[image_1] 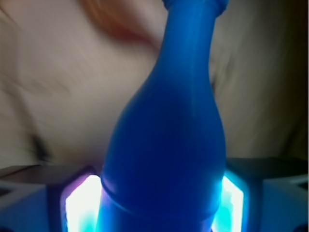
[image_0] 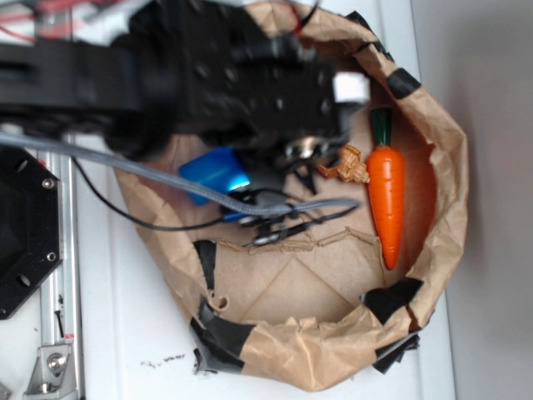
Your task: Grab the blue bottle.
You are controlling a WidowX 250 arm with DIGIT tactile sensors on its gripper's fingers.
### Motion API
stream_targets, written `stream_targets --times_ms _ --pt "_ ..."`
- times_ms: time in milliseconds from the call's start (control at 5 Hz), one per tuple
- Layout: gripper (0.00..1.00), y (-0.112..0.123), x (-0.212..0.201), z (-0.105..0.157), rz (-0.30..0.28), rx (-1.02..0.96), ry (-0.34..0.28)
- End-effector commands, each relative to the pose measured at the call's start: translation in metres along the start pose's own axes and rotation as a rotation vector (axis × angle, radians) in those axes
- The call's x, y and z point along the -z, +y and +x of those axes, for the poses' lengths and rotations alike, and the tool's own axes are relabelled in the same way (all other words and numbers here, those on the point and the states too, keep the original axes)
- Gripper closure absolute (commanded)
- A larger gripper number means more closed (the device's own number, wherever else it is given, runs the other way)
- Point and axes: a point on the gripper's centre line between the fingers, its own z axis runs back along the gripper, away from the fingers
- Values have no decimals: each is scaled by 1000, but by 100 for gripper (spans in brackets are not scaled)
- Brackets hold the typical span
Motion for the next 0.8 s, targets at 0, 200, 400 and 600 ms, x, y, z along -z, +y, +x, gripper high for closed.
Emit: stream_targets --times_ms 0,200,400,600 --pt "100 -11 -108 16 -22 190 -252" --pt "100 -26 -109 13 36 104 -234" --pt "100 -33 -100 7 65 82 -206" --pt "100 -33 -100 2 92 76 -199"
